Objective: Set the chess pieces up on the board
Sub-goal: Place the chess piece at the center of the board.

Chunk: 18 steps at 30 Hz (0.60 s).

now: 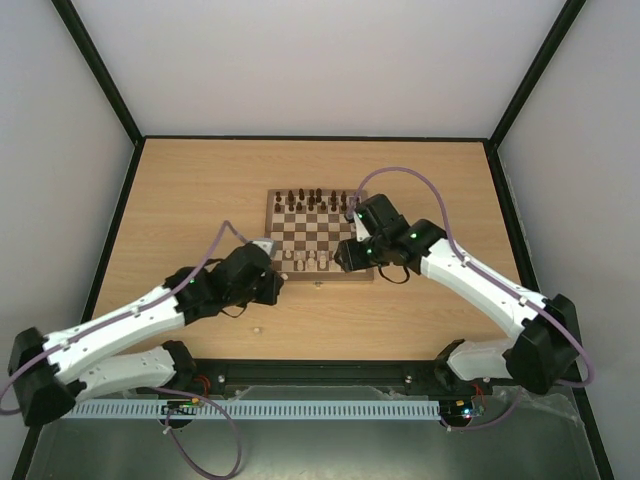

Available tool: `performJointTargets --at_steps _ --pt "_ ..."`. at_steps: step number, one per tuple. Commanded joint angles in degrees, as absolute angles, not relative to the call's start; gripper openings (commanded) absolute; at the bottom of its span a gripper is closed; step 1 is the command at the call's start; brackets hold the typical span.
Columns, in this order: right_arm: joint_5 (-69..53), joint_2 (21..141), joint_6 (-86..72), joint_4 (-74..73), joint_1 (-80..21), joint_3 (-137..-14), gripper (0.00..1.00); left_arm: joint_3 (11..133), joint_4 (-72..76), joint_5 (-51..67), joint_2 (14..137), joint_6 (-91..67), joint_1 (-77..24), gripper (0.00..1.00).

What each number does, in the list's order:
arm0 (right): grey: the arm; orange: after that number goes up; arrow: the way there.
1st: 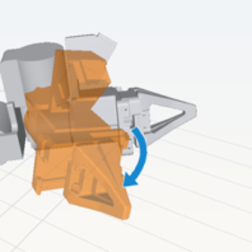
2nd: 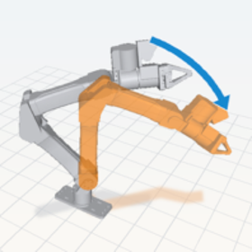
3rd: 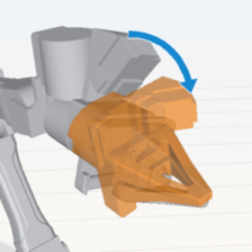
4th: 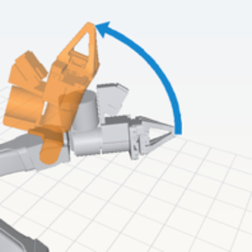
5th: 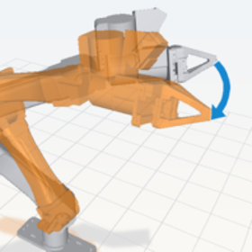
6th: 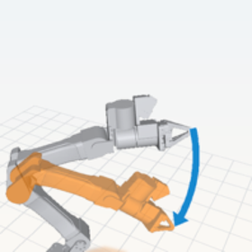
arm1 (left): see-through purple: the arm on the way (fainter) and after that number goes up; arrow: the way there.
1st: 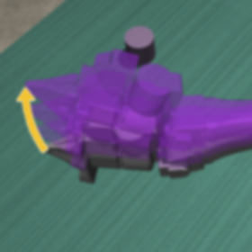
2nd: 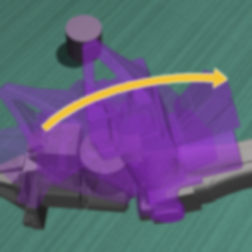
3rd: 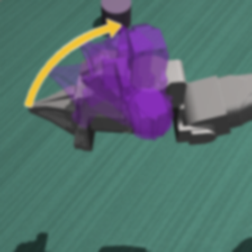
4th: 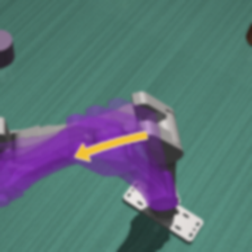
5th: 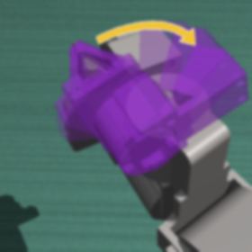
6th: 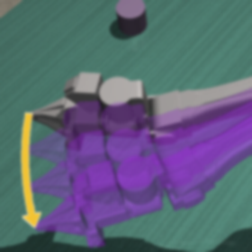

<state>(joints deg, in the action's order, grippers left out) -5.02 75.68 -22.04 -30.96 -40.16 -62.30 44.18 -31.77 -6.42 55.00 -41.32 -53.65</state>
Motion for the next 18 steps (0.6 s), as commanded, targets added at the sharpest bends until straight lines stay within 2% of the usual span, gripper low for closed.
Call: performJointTargets --at_steps 1,18 --pt "-8.4 72.3 -22.5 -30.9 -41.0 -59.3 0.54 45.3 -34.1 -0.6 62.1 -39.6 -53.6 0.17" --pt "-8.9 66.2 -22.9 -30.0 -43.7 -57.4 0.56 52.3 -46.1 0.5 80.5 -40.1 -55.2 0.19"
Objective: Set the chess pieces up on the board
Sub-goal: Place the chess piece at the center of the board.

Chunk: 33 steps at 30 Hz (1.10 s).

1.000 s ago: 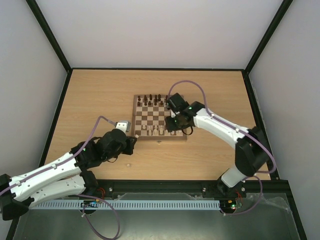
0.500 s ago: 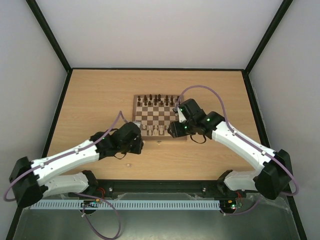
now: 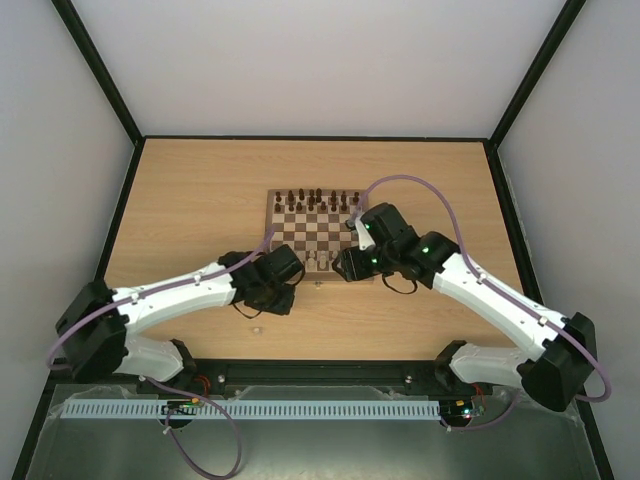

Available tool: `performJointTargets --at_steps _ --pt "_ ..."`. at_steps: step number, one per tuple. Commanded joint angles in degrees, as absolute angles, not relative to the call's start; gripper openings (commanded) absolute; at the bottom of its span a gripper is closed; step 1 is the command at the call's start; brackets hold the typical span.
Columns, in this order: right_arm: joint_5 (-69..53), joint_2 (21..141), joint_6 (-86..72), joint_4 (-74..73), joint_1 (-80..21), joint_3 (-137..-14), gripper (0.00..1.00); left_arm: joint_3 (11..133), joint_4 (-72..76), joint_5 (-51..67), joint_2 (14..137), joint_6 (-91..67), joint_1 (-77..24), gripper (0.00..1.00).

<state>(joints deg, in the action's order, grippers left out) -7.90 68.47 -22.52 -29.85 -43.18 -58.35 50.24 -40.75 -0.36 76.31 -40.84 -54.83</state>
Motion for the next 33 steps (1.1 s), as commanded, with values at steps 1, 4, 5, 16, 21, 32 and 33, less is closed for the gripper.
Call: performJointTargets --at_steps 1,4,5,16,21,32,33 --pt "-8.8 65.7 -23.0 -30.1 -43.8 -57.4 0.56 52.6 -46.5 0.6 82.0 -40.0 -55.2 0.19" --pt "-8.0 64.2 -23.3 -30.2 -43.9 -57.0 0.56 53.8 -48.2 0.6 86.0 -39.1 -55.4 0.19" --pt "-7.7 63.7 -23.4 -30.2 -43.9 -56.6 0.56 54.2 -48.8 0.6 87.1 -38.9 -55.5 0.18" --pt "-9.3 60.2 -23.0 -30.0 -44.2 -55.7 0.57 62.6 -56.3 -1.1 96.4 -36.7 -56.3 0.19" --pt "-9.8 59.7 -22.9 -30.0 -44.3 -55.6 0.57 63.8 -57.2 -3.2 99.2 -36.7 -56.8 0.20" --pt "-10.0 59.6 -22.8 -29.8 -44.3 -55.4 0.57 67.5 -58.3 -5.4 101.6 -37.4 -58.4 0.25" --pt "-10.0 59.6 -22.8 -29.8 -44.3 -55.4 0.57 67.9 -58.5 -5.6 101.5 -37.5 -58.5 0.25"
